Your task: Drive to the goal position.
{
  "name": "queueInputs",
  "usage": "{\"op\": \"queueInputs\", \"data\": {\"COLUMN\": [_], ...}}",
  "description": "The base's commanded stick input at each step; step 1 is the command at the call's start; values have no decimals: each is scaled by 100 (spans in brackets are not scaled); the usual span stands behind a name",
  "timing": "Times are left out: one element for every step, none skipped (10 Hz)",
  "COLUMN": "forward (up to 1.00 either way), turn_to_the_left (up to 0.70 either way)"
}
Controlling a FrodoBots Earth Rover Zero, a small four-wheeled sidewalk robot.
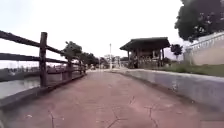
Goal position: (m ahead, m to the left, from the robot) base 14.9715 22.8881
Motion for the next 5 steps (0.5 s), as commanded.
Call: {"op": "queueInputs", "data": {"forward": [100, 100, 100, 100, 100], "turn_to_the_left": [6, 0, 0, 0, 0]}}
